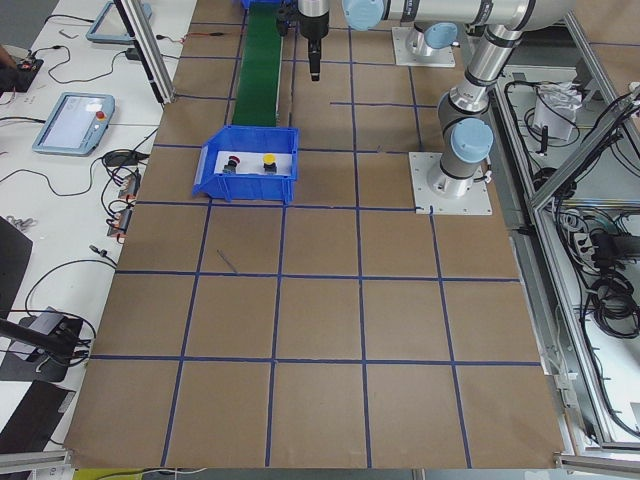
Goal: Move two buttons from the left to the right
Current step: 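Move the left gripper down over the yellow button in the bin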
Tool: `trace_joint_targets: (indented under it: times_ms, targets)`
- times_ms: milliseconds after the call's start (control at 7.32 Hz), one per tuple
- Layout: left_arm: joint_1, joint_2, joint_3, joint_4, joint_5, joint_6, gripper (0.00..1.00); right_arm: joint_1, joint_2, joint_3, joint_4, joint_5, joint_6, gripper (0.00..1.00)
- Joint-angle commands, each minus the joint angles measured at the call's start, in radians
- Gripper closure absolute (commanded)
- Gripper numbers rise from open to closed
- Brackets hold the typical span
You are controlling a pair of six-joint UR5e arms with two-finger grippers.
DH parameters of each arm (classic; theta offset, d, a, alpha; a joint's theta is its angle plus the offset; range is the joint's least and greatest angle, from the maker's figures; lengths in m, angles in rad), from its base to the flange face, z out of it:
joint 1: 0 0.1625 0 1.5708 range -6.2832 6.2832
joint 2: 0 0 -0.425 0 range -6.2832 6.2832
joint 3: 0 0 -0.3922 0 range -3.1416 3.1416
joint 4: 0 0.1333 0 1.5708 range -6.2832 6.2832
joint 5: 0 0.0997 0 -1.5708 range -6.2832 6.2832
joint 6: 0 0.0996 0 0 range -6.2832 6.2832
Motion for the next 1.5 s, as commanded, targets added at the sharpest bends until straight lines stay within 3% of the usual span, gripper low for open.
trace_joint_targets:
  times_ms: [0,683,1094,1367]
  targets:
    - [-0.002,0.001,0.000,0.000,0.001,0.000,0.00,-0.001,0.000,-0.001,0.001,0.017,0.001,0.00]
    - [0.003,-0.004,-0.003,-0.002,0.000,-0.001,0.00,0.001,0.002,0.002,0.005,0.017,0.003,0.00]
    - [0.104,-0.045,0.040,0.056,0.003,0.029,0.00,-0.001,0.002,0.003,0.005,0.014,0.003,0.00]
    - [0.153,-0.205,0.086,0.098,0.006,0.157,0.00,0.001,0.000,0.003,0.005,0.012,0.003,0.00]
